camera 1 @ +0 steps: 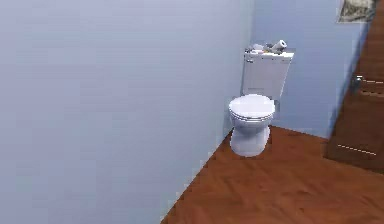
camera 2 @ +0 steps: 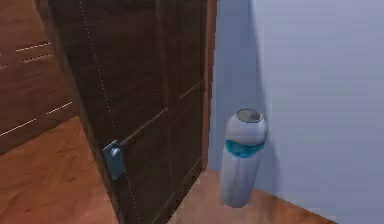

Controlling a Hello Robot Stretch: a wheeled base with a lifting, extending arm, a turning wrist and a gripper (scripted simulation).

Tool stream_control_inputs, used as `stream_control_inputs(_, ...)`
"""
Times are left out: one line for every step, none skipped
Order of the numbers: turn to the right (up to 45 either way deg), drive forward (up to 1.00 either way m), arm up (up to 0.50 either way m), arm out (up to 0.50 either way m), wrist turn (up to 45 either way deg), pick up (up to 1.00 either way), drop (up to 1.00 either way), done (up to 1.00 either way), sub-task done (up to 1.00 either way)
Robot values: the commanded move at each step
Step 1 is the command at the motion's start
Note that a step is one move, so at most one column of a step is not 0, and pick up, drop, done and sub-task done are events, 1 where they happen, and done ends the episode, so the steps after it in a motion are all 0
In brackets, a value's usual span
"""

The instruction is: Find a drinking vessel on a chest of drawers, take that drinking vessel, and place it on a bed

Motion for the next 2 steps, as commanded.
stream_control_inputs(30.0,0.0,0.0,0.0,0.0,0.0,0.0,0.0,0.0)
stream_control_inputs(0.0,0.3,0.0,0.0,0.0,0.0,0.0,0.0,0.0)
